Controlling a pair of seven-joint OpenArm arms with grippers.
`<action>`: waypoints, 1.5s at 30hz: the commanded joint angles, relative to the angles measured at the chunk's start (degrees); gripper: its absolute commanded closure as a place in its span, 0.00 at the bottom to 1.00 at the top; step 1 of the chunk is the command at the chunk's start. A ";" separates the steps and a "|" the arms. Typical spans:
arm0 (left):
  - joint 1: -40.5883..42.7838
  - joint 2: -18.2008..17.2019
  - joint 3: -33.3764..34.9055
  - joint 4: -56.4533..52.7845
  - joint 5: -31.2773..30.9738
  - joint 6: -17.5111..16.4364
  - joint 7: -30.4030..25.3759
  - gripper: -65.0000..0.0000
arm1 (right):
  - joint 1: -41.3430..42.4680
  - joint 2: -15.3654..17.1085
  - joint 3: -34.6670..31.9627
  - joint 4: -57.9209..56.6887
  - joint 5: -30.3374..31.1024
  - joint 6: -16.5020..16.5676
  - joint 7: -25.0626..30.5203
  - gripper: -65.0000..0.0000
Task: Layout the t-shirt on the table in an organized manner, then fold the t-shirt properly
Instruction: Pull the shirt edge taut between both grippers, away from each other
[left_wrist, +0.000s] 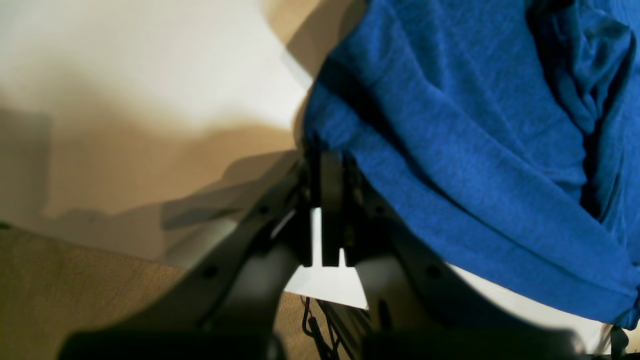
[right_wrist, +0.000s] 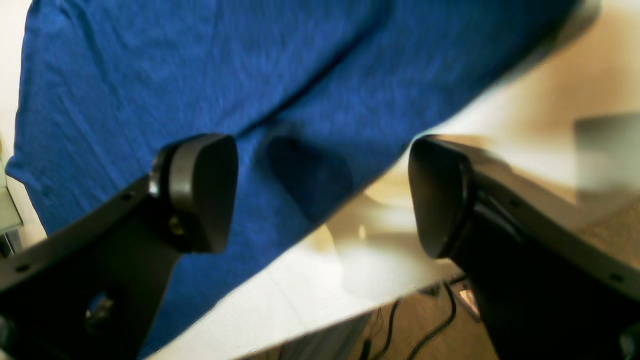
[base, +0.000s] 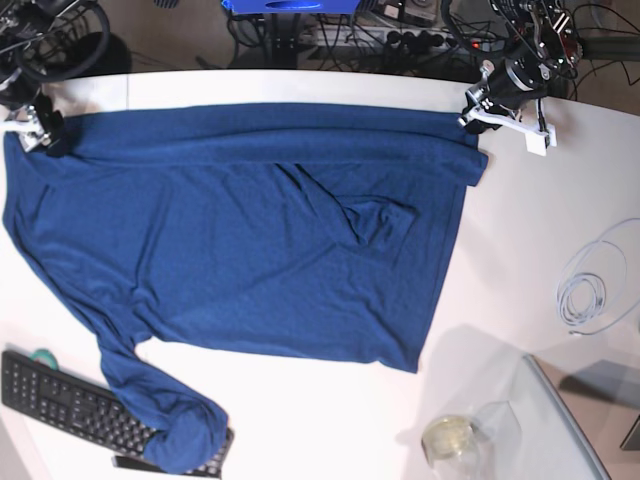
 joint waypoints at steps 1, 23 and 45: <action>0.23 -0.38 -0.21 0.91 -0.25 0.14 0.16 1.00 | -0.19 0.47 0.19 -0.68 -1.12 -0.22 0.39 0.23; 0.32 -0.38 -0.21 0.91 -0.17 0.14 0.25 1.00 | 3.15 3.11 0.19 -13.61 -1.03 -0.22 5.05 0.67; -2.50 1.73 -5.40 17.97 -0.34 0.32 12.03 1.00 | 6.93 2.58 1.68 15.40 -1.12 -8.22 -16.84 0.99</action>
